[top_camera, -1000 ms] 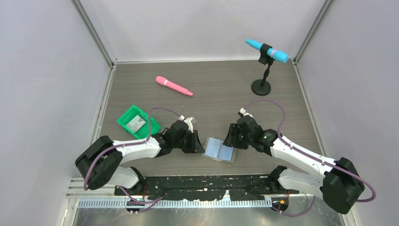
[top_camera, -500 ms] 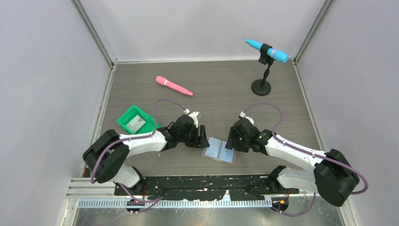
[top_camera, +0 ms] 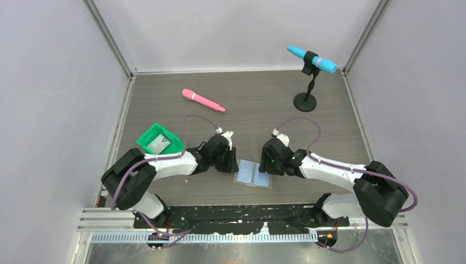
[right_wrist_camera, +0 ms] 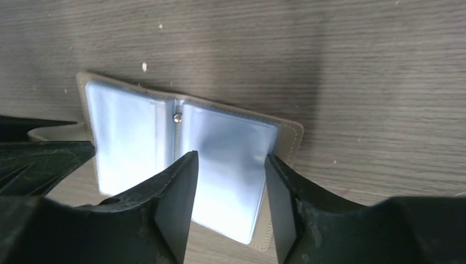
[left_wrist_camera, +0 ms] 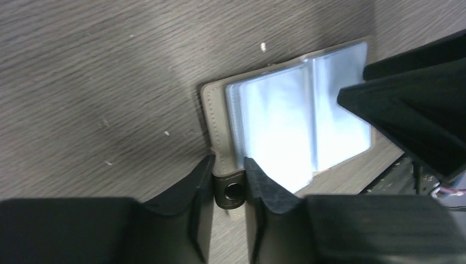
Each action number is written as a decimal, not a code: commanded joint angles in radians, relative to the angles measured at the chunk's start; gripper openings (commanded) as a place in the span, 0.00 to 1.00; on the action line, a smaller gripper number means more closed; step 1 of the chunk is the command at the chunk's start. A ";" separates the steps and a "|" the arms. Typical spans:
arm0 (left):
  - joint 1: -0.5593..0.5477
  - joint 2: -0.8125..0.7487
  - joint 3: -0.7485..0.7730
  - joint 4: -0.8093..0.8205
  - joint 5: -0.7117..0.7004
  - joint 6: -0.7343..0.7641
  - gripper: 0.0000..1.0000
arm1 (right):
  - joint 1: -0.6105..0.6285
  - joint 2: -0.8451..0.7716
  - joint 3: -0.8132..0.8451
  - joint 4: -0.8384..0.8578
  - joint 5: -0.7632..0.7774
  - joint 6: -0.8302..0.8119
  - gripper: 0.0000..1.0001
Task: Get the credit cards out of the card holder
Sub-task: Remove the credit card from the card holder.
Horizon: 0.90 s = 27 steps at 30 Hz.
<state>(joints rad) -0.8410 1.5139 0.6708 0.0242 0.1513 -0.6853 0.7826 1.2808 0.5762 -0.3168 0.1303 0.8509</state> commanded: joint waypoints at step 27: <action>-0.007 -0.038 -0.161 0.346 0.098 -0.288 0.02 | 0.039 -0.083 0.147 -0.132 0.065 -0.140 0.53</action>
<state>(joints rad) -0.8433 1.4876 0.5201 0.2749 0.2440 -0.9417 0.7959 1.2778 0.6621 -0.3717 0.1776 0.6640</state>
